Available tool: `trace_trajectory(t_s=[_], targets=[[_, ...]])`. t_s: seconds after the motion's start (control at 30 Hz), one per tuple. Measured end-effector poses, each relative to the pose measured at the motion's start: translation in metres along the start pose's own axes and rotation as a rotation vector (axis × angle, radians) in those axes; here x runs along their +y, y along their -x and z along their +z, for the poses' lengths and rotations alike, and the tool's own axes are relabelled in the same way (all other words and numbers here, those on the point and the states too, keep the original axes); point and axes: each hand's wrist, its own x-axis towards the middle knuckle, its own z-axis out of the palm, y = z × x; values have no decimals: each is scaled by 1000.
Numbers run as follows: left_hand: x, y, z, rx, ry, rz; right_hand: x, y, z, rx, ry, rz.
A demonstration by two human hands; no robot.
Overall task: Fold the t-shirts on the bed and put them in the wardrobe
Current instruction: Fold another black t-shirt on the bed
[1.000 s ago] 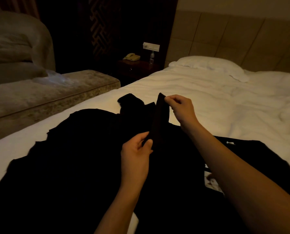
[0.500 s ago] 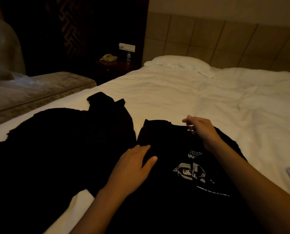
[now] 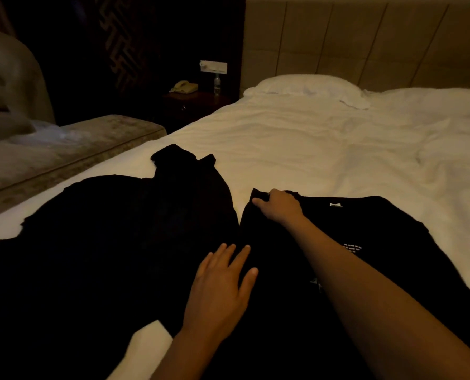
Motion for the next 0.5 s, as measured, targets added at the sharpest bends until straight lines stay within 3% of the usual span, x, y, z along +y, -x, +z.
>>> trace_trajectory(t_s=[0.1, 0.2, 0.5], targets=[[0, -1, 2, 12, 2, -10, -2, -10, 6, -1, -53, -45], [0, -2, 3, 34, -9, -9, 2, -14, 11, 102, -92, -37], [4, 4, 1, -13, -18, 60, 13, 37, -1, 306, 45, -107]])
